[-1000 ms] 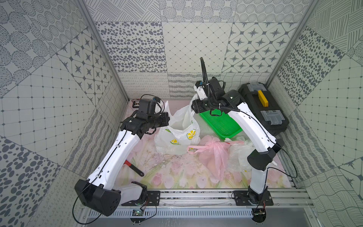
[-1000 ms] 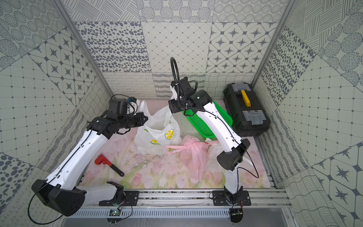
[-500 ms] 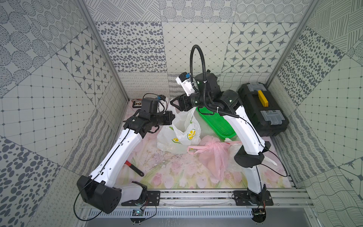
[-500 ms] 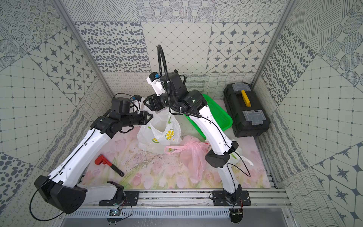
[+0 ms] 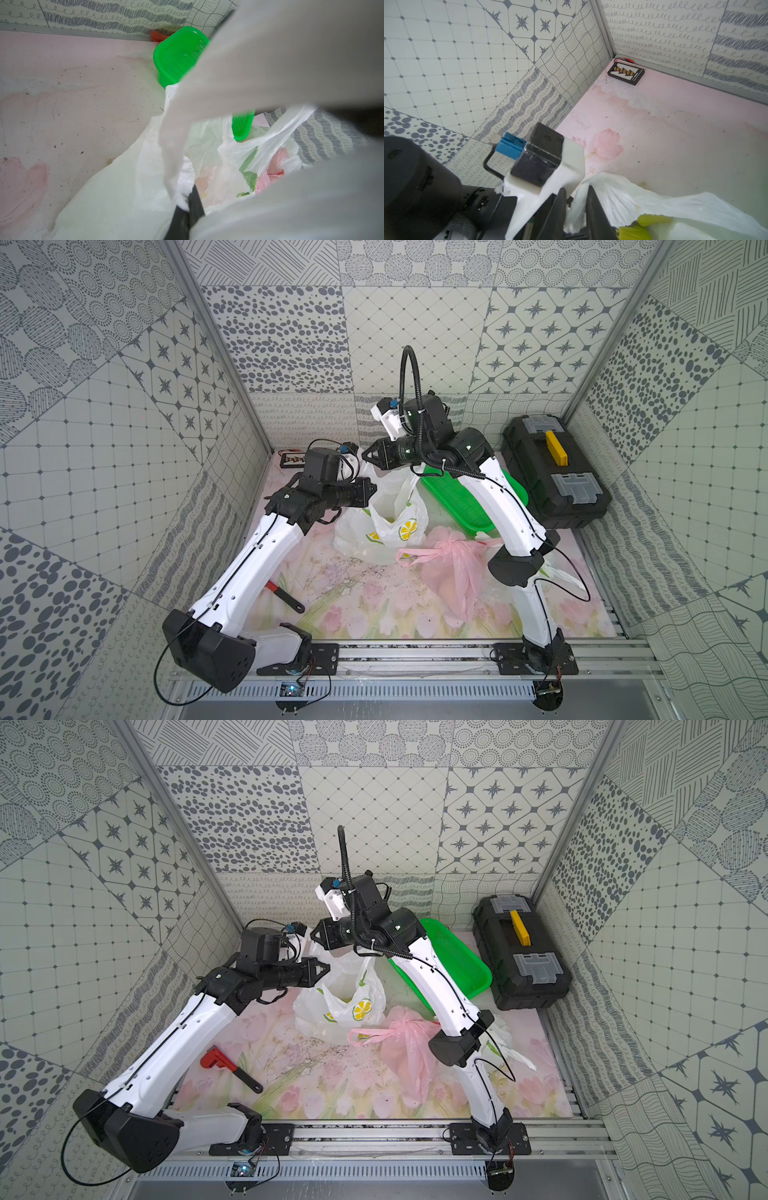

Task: Place the pears into plastic bags & tie knots
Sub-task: Tie the plastic bag at the center of the board.

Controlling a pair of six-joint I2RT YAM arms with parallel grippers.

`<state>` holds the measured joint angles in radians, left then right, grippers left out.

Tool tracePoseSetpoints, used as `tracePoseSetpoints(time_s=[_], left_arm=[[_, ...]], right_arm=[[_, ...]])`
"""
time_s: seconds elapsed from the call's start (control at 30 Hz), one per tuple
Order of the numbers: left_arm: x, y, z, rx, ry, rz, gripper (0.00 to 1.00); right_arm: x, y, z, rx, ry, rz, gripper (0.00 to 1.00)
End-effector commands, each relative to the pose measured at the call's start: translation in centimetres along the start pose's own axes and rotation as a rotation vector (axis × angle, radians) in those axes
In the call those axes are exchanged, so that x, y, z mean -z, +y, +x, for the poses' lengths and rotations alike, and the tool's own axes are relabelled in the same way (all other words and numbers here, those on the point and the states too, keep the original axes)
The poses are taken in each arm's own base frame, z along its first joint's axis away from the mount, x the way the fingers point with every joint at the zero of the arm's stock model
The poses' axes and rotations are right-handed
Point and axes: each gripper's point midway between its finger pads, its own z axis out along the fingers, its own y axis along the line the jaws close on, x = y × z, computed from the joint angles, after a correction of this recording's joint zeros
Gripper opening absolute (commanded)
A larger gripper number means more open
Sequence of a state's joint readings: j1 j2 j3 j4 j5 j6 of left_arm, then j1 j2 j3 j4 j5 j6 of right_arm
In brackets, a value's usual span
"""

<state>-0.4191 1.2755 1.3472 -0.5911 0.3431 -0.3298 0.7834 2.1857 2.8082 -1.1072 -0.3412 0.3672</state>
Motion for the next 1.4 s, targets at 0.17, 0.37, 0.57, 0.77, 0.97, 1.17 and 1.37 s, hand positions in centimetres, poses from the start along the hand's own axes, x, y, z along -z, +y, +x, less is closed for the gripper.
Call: tracePoseSetpoints(time_s=[0.17,0.37,0.57,0.77,0.97,1.17,1.37], left_arm=[[3.1,-0.6,0.5,-0.191,-0.056,0.087,0.55],[6.3,0.4,0.0,-0.268,-0.209,0.137,0.66],[7.6,-1.2,-0.3,-0.482,-0.313,0.187,0.75],[6.5,0.0,-0.9,-0.561,-0.293,0.187,0.76],[4.9,-2.0,-2.2,-0.564,-0.263,0.399,0.73],[4.8,-3.1,-2.6,-0.631,-0.302,0.486,0.65],[3.8,-2.9,-1.6,-0.581,-0.206,0.553,0.35]], right_arm=[[1.5,2.4,-2.4,0.009,-0.067,-0.154,0.0],[3.3,5.0,-2.0,0.008,-0.034,-0.272,0.0],[4.1,6.1,-0.6,0.001,0.028,-0.34,0.0],[4.6,7.2,-0.3,-0.019,0.057,-0.418,0.0],[4.4,7.8,-0.1,-0.042,0.077,-0.47,0.0],[4.4,7.9,0.0,-0.06,0.092,-0.493,0.0],[4.1,7.5,-0.5,-0.087,0.088,-0.509,0.0]])
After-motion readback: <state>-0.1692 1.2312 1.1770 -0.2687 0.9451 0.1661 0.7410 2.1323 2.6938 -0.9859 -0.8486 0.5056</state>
